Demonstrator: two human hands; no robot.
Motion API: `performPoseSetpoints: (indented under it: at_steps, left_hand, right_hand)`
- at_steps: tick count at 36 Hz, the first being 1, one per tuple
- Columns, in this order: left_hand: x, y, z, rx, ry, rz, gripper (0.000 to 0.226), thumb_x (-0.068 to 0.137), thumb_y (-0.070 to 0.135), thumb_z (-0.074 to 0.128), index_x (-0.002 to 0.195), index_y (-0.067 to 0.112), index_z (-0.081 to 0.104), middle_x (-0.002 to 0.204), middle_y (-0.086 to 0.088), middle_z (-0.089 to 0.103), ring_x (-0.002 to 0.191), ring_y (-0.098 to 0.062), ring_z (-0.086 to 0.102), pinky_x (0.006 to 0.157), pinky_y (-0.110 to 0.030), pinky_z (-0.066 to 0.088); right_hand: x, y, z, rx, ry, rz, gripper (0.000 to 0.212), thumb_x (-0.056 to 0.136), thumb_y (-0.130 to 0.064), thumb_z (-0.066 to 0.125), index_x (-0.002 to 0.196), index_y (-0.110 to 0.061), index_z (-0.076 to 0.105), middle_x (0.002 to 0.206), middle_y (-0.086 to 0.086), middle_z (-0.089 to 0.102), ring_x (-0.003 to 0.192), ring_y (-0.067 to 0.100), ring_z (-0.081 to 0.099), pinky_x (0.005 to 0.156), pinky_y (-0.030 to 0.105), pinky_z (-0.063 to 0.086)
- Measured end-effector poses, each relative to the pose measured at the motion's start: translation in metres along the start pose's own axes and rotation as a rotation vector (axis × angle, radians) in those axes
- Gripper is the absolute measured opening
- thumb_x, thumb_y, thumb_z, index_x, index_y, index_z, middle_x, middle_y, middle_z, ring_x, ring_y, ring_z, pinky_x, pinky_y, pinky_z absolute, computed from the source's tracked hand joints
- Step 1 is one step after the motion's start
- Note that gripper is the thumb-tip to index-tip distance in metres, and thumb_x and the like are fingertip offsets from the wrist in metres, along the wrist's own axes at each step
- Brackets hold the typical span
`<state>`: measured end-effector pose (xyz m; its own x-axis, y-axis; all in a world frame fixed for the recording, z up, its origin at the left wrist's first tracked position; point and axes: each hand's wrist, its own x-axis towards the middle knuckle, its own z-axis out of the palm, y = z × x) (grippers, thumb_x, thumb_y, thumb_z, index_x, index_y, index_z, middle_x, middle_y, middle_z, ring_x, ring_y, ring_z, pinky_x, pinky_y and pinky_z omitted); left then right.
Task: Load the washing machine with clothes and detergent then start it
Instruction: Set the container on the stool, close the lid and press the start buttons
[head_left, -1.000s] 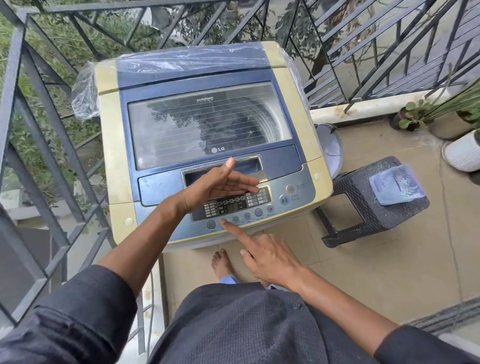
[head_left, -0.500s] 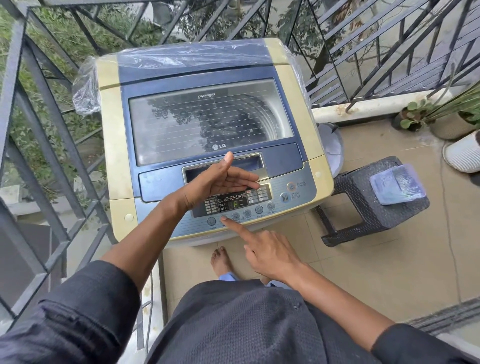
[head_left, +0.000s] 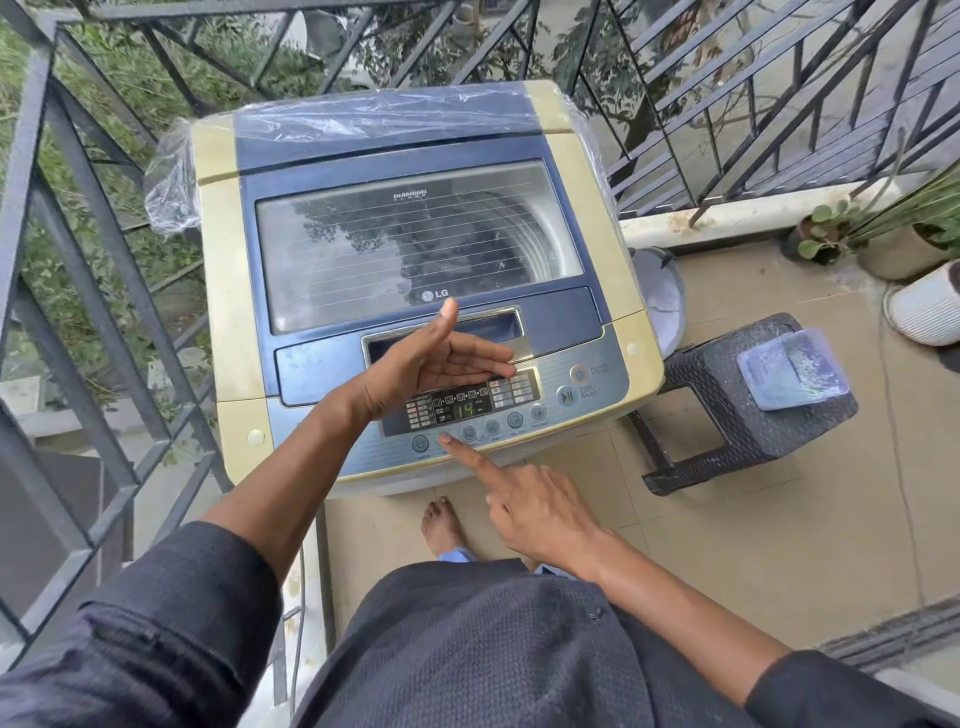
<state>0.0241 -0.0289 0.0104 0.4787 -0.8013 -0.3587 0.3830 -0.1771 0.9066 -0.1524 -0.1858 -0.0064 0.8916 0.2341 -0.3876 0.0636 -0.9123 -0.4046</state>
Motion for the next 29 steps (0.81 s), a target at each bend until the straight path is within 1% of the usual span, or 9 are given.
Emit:
performPoseSetpoints:
  at_steps: [6,9,11,14,16,17,20,24,29]
  left_hand:
    - [0.001,-0.001,0.001,0.008,0.007,-0.002,0.094,0.100,0.065,0.007,0.139,-0.001,0.062,0.135,-0.019,0.070,0.136,-0.027,0.061,0.122,-0.041,0.041]
    - [0.000,-0.001,0.002,0.020,0.017,0.005,0.094,0.101,0.064,0.006,0.139,0.000,0.063,0.135,-0.018,0.070,0.136,-0.027,0.061,0.121,-0.041,0.041]
    - [0.000,-0.002,0.002,0.023,0.022,0.007,0.093,0.102,0.064,0.006,0.139,0.000,0.063,0.135,-0.017,0.070,0.136,-0.027,0.061,0.121,-0.042,0.041]
    - [0.000,-0.003,0.003,0.028,0.032,0.007,0.093,0.102,0.065,0.007,0.139,0.001,0.064,0.135,-0.016,0.071,0.135,-0.026,0.062,0.121,-0.042,0.041]
    - [0.000,-0.003,0.003,0.032,0.040,0.010,0.092,0.102,0.064,0.007,0.138,0.002,0.064,0.134,-0.016,0.071,0.135,-0.026,0.062,0.121,-0.042,0.041]
    - [0.000,-0.003,0.003,0.033,0.041,0.012,0.092,0.102,0.063,0.007,0.138,0.002,0.064,0.134,-0.016,0.071,0.135,-0.026,0.062,0.121,-0.043,0.041]
    - [0.000,-0.003,0.003,0.028,0.040,0.011,0.092,0.102,0.064,0.008,0.138,0.001,0.064,0.135,-0.017,0.071,0.135,-0.027,0.062,0.121,-0.043,0.040]
    - [0.000,-0.003,0.003,0.032,0.046,0.014,0.092,0.102,0.065,0.007,0.138,0.002,0.064,0.135,-0.016,0.071,0.135,-0.027,0.062,0.121,-0.043,0.040]
    - [-0.001,-0.002,0.004,0.036,0.049,0.012,0.093,0.101,0.066,0.008,0.138,0.002,0.064,0.135,-0.016,0.071,0.135,-0.027,0.062,0.120,-0.041,0.042]
  right_hand:
    - [-0.002,0.006,0.002,0.013,0.044,0.039,0.098,0.095,-0.018,0.046,0.154,-0.059,-0.021,0.077,0.010,0.067,0.068,0.037,0.065,0.069,0.046,0.057]
    - [-0.003,0.008,0.001,0.019,0.063,0.061,0.099,0.095,-0.017,0.047,0.153,-0.060,-0.020,0.068,0.005,0.056,0.067,0.038,0.064,0.068,0.048,0.057]
    - [-0.004,0.010,0.000,0.022,0.067,0.071,0.099,0.095,-0.017,0.049,0.154,-0.059,-0.019,0.069,0.002,0.052,0.068,0.038,0.065,0.067,0.048,0.057]
    - [-0.005,0.015,-0.001,0.012,0.081,0.087,0.100,0.095,-0.018,0.050,0.153,-0.059,-0.020,0.072,0.003,0.057,0.070,0.039,0.066,0.068,0.049,0.058]
    - [-0.006,0.019,-0.001,0.005,0.090,0.095,0.100,0.096,-0.018,0.050,0.154,-0.059,-0.020,0.081,0.006,0.068,0.074,0.039,0.067,0.070,0.050,0.058]
    - [-0.007,0.021,-0.001,0.000,0.093,0.097,0.099,0.096,-0.019,0.050,0.154,-0.059,-0.020,0.085,0.006,0.070,0.076,0.039,0.068,0.071,0.050,0.058]
    - [-0.010,0.027,-0.002,-0.014,0.109,0.107,0.098,0.096,-0.020,0.051,0.155,-0.057,-0.019,0.090,0.006,0.071,0.078,0.040,0.068,0.072,0.049,0.057]
    - [-0.012,0.035,0.001,-0.003,0.134,0.139,0.100,0.095,-0.019,0.051,0.155,-0.057,-0.020,0.091,0.005,0.071,0.079,0.039,0.068,0.070,0.048,0.057]
    - [-0.017,0.049,0.003,0.001,0.173,0.182,0.100,0.094,-0.019,0.051,0.156,-0.056,-0.019,0.085,0.008,0.072,0.075,0.039,0.067,0.067,0.045,0.055]
